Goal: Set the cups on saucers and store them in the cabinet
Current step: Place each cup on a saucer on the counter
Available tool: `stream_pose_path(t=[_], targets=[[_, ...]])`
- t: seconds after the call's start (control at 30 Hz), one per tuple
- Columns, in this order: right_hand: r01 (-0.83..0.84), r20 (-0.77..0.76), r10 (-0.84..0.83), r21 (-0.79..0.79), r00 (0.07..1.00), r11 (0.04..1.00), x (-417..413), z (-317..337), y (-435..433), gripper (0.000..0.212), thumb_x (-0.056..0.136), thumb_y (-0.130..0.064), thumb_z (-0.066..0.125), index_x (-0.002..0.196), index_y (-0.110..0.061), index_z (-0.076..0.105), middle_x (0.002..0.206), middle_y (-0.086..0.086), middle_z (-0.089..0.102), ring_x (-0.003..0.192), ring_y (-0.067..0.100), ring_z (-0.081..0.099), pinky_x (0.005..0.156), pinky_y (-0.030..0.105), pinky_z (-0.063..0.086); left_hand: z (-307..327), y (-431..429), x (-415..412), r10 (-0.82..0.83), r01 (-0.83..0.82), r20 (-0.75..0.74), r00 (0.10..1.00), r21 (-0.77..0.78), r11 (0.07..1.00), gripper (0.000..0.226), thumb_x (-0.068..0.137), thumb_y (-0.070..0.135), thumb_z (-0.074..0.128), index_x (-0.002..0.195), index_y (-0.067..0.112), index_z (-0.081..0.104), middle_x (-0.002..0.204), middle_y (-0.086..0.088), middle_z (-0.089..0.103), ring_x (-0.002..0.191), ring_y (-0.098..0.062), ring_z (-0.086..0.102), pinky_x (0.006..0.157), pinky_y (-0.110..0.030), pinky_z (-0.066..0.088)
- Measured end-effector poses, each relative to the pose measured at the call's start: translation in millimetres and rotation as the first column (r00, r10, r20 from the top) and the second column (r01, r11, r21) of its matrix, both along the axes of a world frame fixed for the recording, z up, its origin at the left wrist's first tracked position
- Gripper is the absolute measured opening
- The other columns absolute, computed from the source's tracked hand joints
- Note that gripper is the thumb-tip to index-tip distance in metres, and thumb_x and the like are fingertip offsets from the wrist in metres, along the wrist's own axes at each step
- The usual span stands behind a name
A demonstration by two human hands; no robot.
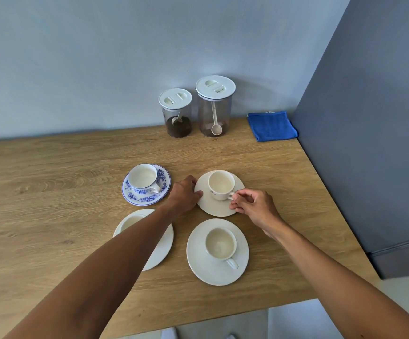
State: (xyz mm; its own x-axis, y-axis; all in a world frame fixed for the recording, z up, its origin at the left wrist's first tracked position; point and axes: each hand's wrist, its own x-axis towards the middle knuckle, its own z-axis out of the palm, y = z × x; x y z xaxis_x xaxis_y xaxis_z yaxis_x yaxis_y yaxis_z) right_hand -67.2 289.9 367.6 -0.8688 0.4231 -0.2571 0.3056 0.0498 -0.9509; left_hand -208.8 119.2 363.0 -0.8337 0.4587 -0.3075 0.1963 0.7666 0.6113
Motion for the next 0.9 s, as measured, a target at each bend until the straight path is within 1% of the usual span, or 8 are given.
stream_pose_path(t=[0.23,0.37,0.47,0.53,0.6,0.7,0.8,0.9], targets=[[-0.006,-0.014,0.008,0.106,1.000,0.994,1.6,1.1,-0.6,0.016,0.090,-0.023,0.071,0.100,-0.011,0.075,0.080,0.010,0.076,0.079,0.018,0.076,0.069,0.026,0.061,-0.4,-0.4,2.4,0.024,-0.025,0.008,1.000,0.017,1.000,0.039,0.089,0.027,0.064,0.124,0.012,0.053,0.109,-0.010,0.066,0.103,-0.028,0.061,0.088,-0.034,0.050],[-0.007,-0.010,0.009,0.157,1.000,0.988,3.4,3.2,0.1,0.026,0.089,-0.026,0.073,0.111,-0.011,0.074,0.080,0.010,0.076,0.076,0.016,0.075,0.067,0.028,0.062,1.0,-1.8,4.3,0.035,-0.035,0.026,0.999,0.013,0.999,0.040,0.089,0.027,0.064,0.124,0.012,0.052,0.110,-0.010,0.066,0.103,-0.027,0.061,0.090,-0.035,0.050],[-0.024,0.000,0.024,0.196,1.000,0.980,5.0,5.5,0.9,0.036,0.089,-0.030,0.073,0.121,-0.015,0.068,0.080,0.004,0.077,0.074,0.013,0.074,0.066,0.029,0.061,2.8,-3.4,6.8,0.040,-0.041,0.056,0.998,0.017,0.999,0.044,0.089,0.029,0.065,0.127,0.014,0.049,0.112,-0.010,0.065,0.104,-0.027,0.061,0.088,-0.034,0.050],[-0.040,0.013,0.038,0.225,0.999,0.974,8.0,5.8,3.5,0.041,0.088,-0.034,0.073,0.125,-0.017,0.066,0.080,0.001,0.076,0.074,0.018,0.073,0.068,0.033,0.062,4.2,-5.3,9.6,0.038,-0.038,0.068,0.997,0.003,0.999,0.048,0.088,0.033,0.065,0.129,0.018,0.046,0.113,-0.012,0.064,0.103,-0.028,0.060,0.087,-0.035,0.050],[-0.069,0.033,0.063,0.269,0.998,0.961,12.3,5.1,6.7,0.044,0.088,-0.037,0.072,0.126,-0.018,0.065,0.079,0.000,0.075,0.076,0.023,0.072,0.073,0.039,0.061,4.1,-8.5,13.4,0.035,-0.033,0.089,0.995,-0.018,0.999,0.052,0.087,0.037,0.066,0.131,0.023,0.042,0.114,-0.014,0.062,0.104,-0.029,0.060,0.092,-0.039,0.051],[-0.108,0.057,0.095,0.327,0.994,0.939,21.3,2.2,11.1,0.046,0.088,-0.038,0.072,0.128,-0.019,0.064,0.080,-0.005,0.074,0.075,0.009,0.070,0.081,0.037,0.057,4.9,-14.5,21.7,0.054,-0.052,0.114,0.992,-0.023,0.998,0.055,0.086,0.040,0.066,0.131,0.026,0.039,0.116,-0.015,0.060,0.106,-0.029,0.059,0.095,-0.046,0.050],[-0.164,0.101,0.135,0.376,0.986,0.912,32.9,-1.3,13.9,0.049,0.087,-0.037,0.073,0.133,-0.021,0.062,0.089,-0.006,0.073,0.084,0.009,0.065,0.085,0.037,0.054,10.3,-19.7,35.1,0.096,-0.098,0.111,0.989,0.013,0.995,0.054,0.086,0.038,0.067,0.131,0.025,0.041,0.109,-0.013,0.063,0.106,-0.029,0.060,0.096,-0.045,0.049],[-0.242,0.168,0.187,0.433,0.968,0.868,46.4,-0.9,13.4,0.050,0.089,-0.036,0.072,0.135,-0.023,0.059,0.095,-0.009,0.071,0.091,0.011,0.065,0.087,0.031,0.050,13.0,-26.9,51.6,0.094,-0.097,0.072,0.993,0.034,0.995,0.050,0.087,0.033,0.068,0.130,0.021,0.044,0.098,-0.010,0.068,0.102,-0.028,0.062,0.094,-0.043,0.050]])
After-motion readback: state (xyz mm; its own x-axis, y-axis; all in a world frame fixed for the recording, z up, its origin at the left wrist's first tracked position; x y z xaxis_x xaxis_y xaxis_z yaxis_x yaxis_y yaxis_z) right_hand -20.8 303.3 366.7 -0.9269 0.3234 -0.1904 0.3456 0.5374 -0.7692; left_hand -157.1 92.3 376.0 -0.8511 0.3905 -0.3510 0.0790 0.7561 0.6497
